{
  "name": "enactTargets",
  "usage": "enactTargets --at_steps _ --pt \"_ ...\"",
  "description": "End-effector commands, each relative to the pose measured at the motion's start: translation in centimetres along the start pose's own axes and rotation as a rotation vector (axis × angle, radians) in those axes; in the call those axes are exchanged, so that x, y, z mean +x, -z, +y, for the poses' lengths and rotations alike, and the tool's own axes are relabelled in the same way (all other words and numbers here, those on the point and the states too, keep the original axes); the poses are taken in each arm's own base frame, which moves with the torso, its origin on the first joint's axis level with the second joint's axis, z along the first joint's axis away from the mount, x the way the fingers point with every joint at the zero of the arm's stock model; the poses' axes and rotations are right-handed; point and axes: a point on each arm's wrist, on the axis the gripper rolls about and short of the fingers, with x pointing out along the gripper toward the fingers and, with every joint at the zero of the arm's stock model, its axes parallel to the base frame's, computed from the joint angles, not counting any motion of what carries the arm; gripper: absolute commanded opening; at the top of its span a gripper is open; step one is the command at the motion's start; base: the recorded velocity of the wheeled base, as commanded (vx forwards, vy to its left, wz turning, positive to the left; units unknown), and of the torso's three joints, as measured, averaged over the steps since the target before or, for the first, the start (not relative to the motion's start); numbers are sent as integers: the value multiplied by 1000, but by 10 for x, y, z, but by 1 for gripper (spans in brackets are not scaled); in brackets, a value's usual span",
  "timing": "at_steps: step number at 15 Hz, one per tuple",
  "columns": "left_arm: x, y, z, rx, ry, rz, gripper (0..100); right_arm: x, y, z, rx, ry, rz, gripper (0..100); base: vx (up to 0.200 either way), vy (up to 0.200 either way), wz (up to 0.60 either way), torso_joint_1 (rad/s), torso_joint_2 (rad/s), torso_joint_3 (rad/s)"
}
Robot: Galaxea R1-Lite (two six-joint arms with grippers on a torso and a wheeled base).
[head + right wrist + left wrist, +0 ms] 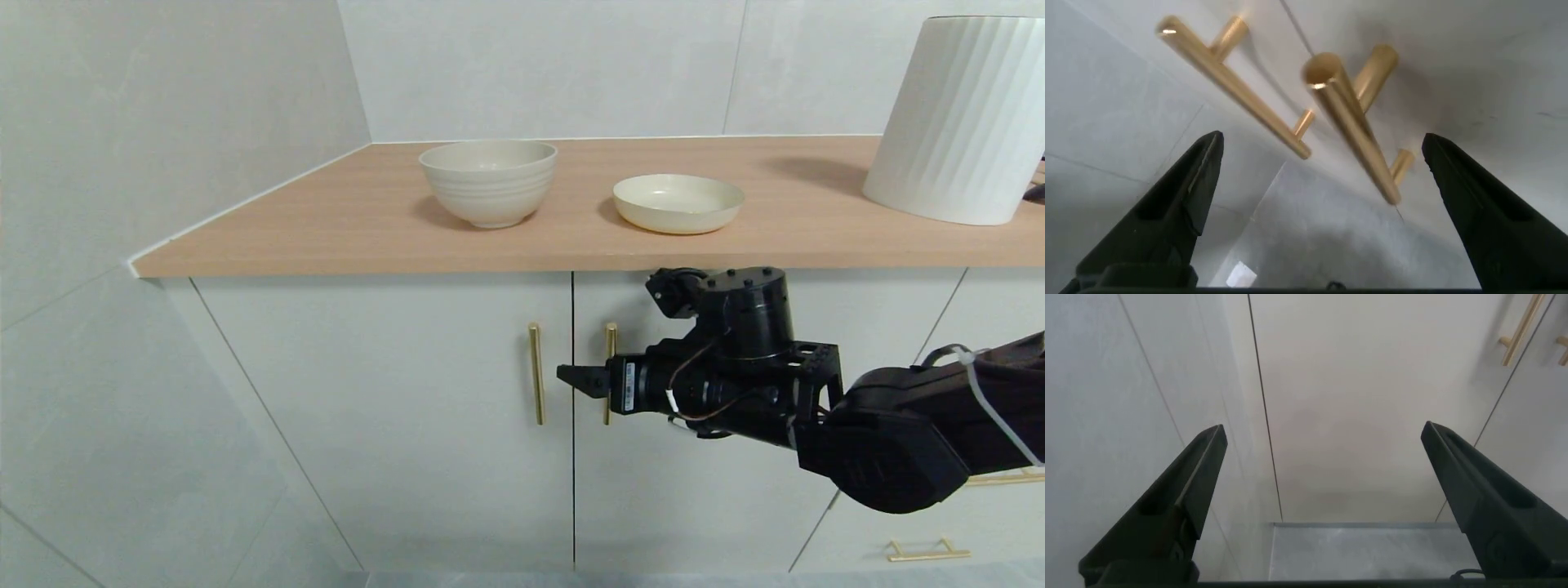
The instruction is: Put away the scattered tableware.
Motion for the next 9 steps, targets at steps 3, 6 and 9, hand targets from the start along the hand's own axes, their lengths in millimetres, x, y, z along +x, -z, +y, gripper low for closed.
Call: enactTargets --at_steps 3,6,9 --pt "0 0 0 0 -1 0 100 10 10 -4 15 -2 5 100 0 0 0 0 0 0" --pt "0 0 0 0 -1 0 100 11 13 -3 14 -21 -18 100 0 0 0 0 0 0" --pt "0 0 0 0 -1 -2 100 14 20 -1 36 -53 -43 100 0 0 0 0 0 0"
